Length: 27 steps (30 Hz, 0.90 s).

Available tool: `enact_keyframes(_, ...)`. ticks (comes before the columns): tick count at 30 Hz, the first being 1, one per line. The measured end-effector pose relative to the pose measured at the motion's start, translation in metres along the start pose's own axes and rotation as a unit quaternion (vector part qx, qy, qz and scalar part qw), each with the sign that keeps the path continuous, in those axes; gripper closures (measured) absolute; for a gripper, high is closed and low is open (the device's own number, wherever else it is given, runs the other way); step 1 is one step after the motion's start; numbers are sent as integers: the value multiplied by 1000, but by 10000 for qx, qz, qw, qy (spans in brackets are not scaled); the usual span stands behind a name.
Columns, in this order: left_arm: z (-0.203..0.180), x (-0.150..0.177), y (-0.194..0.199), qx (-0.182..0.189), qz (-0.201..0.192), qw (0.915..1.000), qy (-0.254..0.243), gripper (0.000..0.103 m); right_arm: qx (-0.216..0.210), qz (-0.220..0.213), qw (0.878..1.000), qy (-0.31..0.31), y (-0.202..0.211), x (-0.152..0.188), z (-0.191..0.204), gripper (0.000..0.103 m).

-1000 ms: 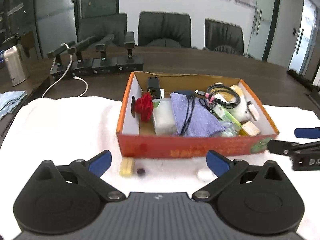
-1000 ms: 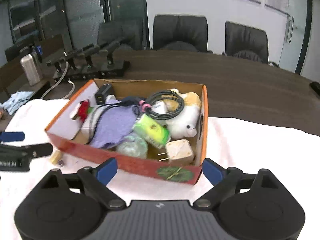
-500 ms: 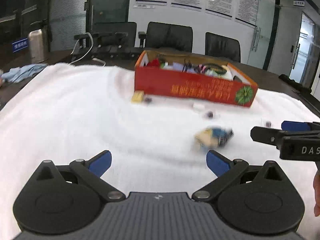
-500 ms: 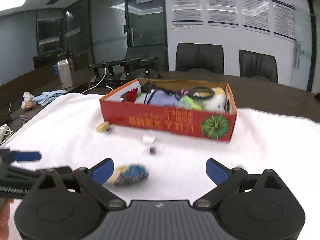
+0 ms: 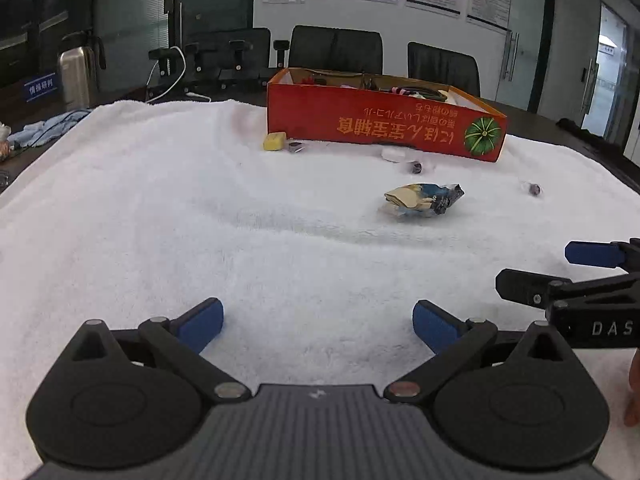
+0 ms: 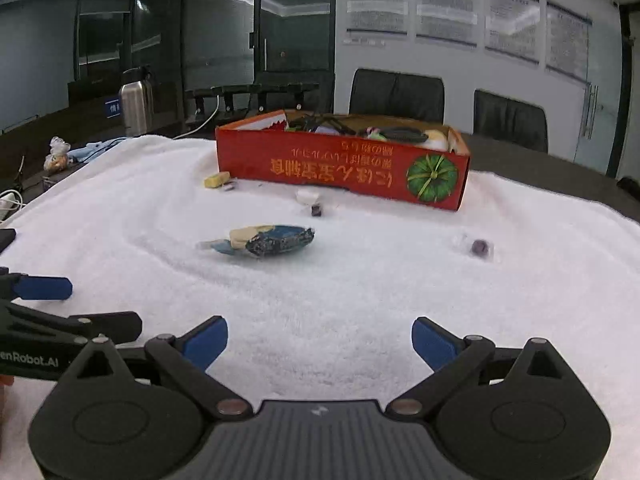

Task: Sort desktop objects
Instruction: 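Move both tools back over the blue wrapped item on the towel, then grasp the yellow block with the left tool while the right tool grasps the blue wrapped snack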

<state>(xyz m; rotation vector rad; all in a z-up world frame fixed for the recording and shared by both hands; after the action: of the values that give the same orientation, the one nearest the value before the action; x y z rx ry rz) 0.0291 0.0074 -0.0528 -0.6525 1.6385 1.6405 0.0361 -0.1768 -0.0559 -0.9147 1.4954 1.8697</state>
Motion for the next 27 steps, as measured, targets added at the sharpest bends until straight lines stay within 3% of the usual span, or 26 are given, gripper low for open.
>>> enact_keyframes(10,1,-3,2,108,-40,9999,25,0,45,113,9999,-37,-4,3,0,5)
enact_keyframes(17,26,-53,6,-26,-388,9992,-122,0,-272,113,9988,387,-6,-19,15,5)
enact_keyframes(23,48,-102,-31,-278,-686,9963,-442,0,-408,-231,9952,854,-26,-59,38,6)
enact_keyframes(25,57,-116,-53,-189,-640,9970,-384,11,-492,-393,9934,964,-36,-69,44,7)
enact_keyframes(27,67,-129,-79,-130,-454,9987,-176,29,-615,-328,9930,957,-49,-72,48,14)
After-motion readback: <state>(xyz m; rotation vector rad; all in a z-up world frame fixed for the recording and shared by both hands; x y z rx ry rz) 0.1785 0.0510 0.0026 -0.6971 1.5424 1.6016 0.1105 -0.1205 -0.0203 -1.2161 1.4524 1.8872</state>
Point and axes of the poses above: each gripper's, at about its wrist camera, not at the fingertips, and y roughly against the way its jaws point, z to its left, x to its underside, the point moved 9 cm from there along -y, roughly the way its jaws point, and after that the axes turned 8 degrees about -y, right-handed, at the moved point
